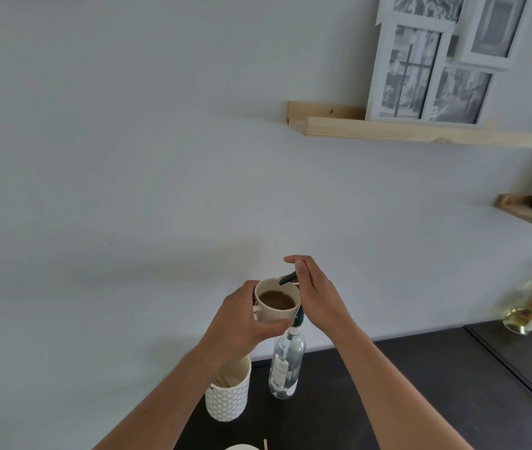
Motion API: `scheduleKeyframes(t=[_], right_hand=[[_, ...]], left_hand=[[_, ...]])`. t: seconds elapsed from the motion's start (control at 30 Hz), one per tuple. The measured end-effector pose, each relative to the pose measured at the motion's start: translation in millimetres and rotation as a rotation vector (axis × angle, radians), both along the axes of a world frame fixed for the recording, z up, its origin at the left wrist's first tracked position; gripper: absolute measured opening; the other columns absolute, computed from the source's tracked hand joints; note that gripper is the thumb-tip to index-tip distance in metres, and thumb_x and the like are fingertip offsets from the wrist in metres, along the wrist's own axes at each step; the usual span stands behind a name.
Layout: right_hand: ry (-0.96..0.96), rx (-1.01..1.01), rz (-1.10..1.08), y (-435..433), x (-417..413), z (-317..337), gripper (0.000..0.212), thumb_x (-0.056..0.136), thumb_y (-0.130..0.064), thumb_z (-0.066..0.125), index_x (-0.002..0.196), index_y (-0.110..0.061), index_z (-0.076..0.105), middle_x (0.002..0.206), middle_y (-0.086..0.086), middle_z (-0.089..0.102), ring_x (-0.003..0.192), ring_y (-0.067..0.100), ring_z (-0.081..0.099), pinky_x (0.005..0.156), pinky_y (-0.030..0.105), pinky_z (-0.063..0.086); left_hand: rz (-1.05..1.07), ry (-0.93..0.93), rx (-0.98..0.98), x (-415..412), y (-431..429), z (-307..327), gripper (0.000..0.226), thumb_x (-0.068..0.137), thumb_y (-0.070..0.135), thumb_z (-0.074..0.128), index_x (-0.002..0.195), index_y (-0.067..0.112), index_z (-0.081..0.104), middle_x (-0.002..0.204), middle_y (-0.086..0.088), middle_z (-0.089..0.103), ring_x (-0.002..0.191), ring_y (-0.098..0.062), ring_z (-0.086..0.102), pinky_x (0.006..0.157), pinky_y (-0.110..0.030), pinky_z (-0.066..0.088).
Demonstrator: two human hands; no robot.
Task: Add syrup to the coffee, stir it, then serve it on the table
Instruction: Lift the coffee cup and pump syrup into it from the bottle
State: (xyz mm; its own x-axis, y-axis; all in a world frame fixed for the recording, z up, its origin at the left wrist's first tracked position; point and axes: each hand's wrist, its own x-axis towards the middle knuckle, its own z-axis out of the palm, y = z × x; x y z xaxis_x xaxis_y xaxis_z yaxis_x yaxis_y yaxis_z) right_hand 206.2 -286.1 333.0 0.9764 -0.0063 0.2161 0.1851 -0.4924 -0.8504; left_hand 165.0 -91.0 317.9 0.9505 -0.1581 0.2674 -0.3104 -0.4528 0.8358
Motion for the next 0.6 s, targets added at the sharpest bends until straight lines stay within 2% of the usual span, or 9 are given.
scheduleKeyframes(t=[0.23, 0.4, 0.47, 0.6], right_hand=[[-0.018, 0.01, -0.011, -2.9, -0.7, 1.7, 0.037, 0.121, -0.045, 0.03, 0.132, -0.039, 0.065, 0.105, -0.011, 0.08, 0.099, -0.003, 0.07, 0.075, 0.008, 0.052], [-0.032, 0.027, -0.012, -2.7, -1.2, -3.1, 0.036, 0.12, -0.046, 0.031, 0.13, -0.041, 0.065, 0.104, -0.008, 0.08, 0.097, 0.009, 0.072, 0.08, 0.018, 0.057], [-0.04, 0.02, -0.014, -3.0, -1.6, -3.8, 0.035, 0.12, -0.046, 0.031, 0.13, -0.041, 0.065, 0.102, -0.009, 0.08, 0.097, 0.008, 0.073, 0.081, 0.018, 0.058], [-0.048, 0.007, -0.005, -3.6, -0.1, -6.2, 0.034, 0.12, -0.046, 0.031, 0.129, -0.043, 0.064, 0.101, -0.008, 0.082, 0.098, 0.006, 0.076, 0.09, 0.031, 0.064]], left_hand=[[-0.002, -0.02, -0.026, 0.9, -0.3, 1.3, 0.068, 0.078, 0.057, 0.099, 0.132, 0.049, 0.058, 0.124, 0.029, 0.073, 0.114, 0.01, 0.07, 0.086, -0.007, 0.059], [0.001, -0.006, -0.016, 0.2, -2.9, 0.7, 0.068, 0.078, 0.058, 0.098, 0.131, 0.048, 0.057, 0.124, 0.028, 0.072, 0.112, 0.003, 0.073, 0.087, -0.011, 0.059], [0.004, 0.004, -0.007, 0.2, -5.0, -1.7, 0.068, 0.079, 0.057, 0.099, 0.132, 0.046, 0.057, 0.125, 0.027, 0.071, 0.112, 0.0, 0.073, 0.088, -0.01, 0.058], [0.017, 0.021, 0.018, -0.2, -9.0, -6.3, 0.068, 0.081, 0.054, 0.098, 0.132, 0.046, 0.054, 0.122, 0.03, 0.065, 0.107, 0.004, 0.07, 0.081, -0.004, 0.052]])
